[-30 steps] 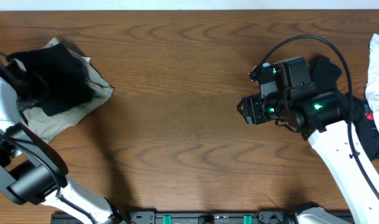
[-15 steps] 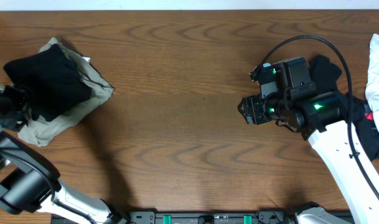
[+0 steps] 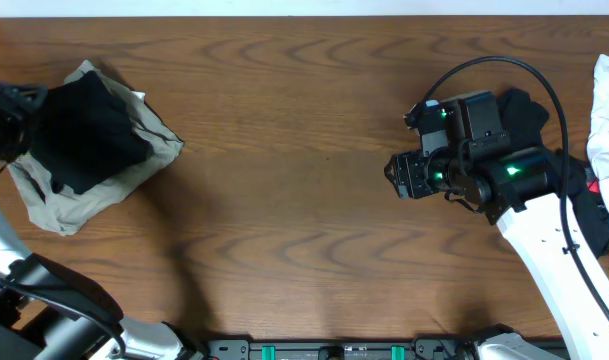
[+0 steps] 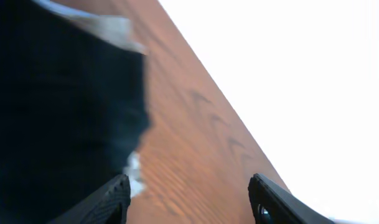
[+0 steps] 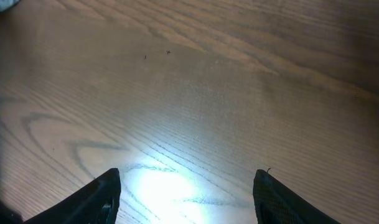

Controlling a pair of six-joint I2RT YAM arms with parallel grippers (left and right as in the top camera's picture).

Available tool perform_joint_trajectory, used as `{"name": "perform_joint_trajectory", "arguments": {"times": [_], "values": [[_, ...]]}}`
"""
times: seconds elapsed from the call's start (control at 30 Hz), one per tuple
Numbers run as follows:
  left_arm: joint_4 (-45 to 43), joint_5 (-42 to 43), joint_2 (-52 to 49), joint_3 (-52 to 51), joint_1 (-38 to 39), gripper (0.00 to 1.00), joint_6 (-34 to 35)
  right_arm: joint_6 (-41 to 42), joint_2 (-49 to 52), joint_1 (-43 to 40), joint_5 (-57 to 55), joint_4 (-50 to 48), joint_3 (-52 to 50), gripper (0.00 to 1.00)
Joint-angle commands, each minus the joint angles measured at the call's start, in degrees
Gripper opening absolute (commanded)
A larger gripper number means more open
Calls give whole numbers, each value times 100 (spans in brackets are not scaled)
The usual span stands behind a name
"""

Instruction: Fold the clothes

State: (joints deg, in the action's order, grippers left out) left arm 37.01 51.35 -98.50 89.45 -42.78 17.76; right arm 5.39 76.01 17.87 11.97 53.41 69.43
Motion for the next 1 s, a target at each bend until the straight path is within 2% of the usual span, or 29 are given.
{"name": "perform_joint_trajectory", "arguments": {"times": [0.0, 0.33, 0.7, 0.97], "values": [[-63, 570, -122, 79, 269, 63, -164, -96, -61, -35, -17, 17, 0, 66], [-306, 658, -1349, 76, 293, 68, -315, -94, -61, -35, -17, 46, 0, 66], [-240, 1008, -3405, 76, -426, 69, -313, -96, -61, -37, -146, 256, 0, 66], [-240, 1102, -3845, 61, -474, 77, -684, -72, -61, -35, -146, 280, 0, 66]]}}
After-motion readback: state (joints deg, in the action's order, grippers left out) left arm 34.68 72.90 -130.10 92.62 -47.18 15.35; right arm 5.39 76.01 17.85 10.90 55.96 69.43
